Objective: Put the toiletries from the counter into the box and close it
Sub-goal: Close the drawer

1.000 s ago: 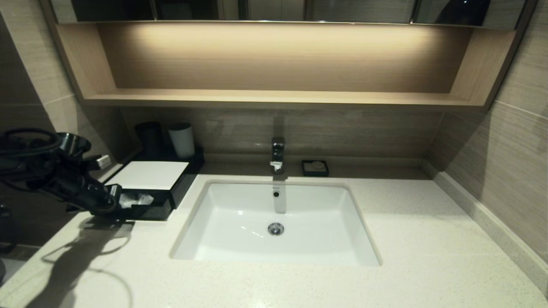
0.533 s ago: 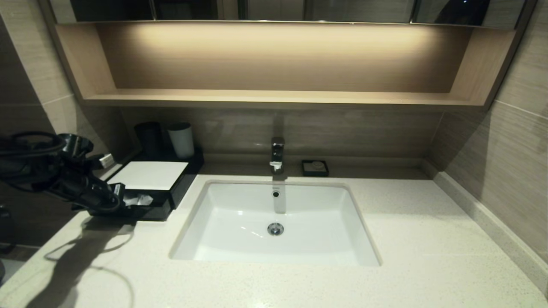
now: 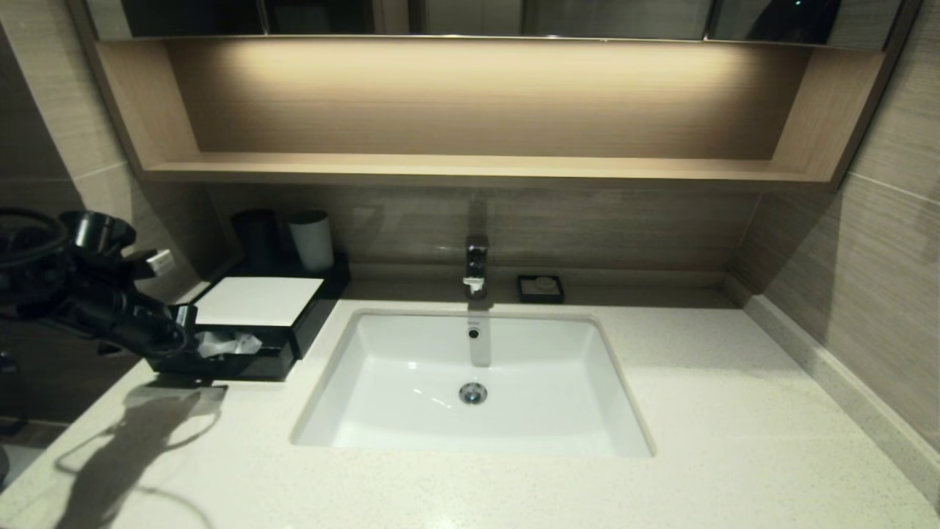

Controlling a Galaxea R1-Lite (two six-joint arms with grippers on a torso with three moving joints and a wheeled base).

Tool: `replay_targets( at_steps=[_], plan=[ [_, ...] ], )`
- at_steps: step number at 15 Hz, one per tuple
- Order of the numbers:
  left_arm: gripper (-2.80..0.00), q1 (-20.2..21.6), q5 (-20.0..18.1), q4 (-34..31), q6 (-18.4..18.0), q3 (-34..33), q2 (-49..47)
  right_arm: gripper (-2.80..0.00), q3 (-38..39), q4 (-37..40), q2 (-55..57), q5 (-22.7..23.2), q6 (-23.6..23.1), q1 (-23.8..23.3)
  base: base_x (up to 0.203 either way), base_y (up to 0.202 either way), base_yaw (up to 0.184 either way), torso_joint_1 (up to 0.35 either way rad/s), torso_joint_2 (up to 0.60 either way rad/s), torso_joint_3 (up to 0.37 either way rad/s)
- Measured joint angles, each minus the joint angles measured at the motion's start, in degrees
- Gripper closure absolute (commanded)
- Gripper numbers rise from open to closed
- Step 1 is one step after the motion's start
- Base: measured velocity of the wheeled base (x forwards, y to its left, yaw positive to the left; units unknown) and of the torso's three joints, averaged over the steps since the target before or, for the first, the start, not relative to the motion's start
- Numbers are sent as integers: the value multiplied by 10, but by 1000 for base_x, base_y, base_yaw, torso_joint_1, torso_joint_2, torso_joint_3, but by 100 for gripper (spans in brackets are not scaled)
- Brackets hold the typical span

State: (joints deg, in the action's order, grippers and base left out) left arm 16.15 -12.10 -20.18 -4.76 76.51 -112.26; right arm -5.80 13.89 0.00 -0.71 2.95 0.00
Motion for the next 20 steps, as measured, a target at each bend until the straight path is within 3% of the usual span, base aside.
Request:
replay_targets(
  at_steps=[4, 10, 16, 20],
  plan=[
    [0, 0, 0, -66, -18, 2, 3, 0, 0, 0, 0, 0, 0, 0, 0, 0, 0, 0, 0, 0],
    [0, 4, 26, -90, -20, 19, -38, 0, 0, 0, 0, 0, 0, 0, 0, 0, 0, 0, 0, 0],
    [0, 26, 47, -93, -29, 42, -68, 0, 0, 0, 0, 0, 0, 0, 0, 0, 0, 0, 0, 0],
    [0, 32, 43, -53, -26, 70, -97, 0, 0, 0, 0, 0, 0, 0, 0, 0, 0, 0, 0, 0]
  ],
)
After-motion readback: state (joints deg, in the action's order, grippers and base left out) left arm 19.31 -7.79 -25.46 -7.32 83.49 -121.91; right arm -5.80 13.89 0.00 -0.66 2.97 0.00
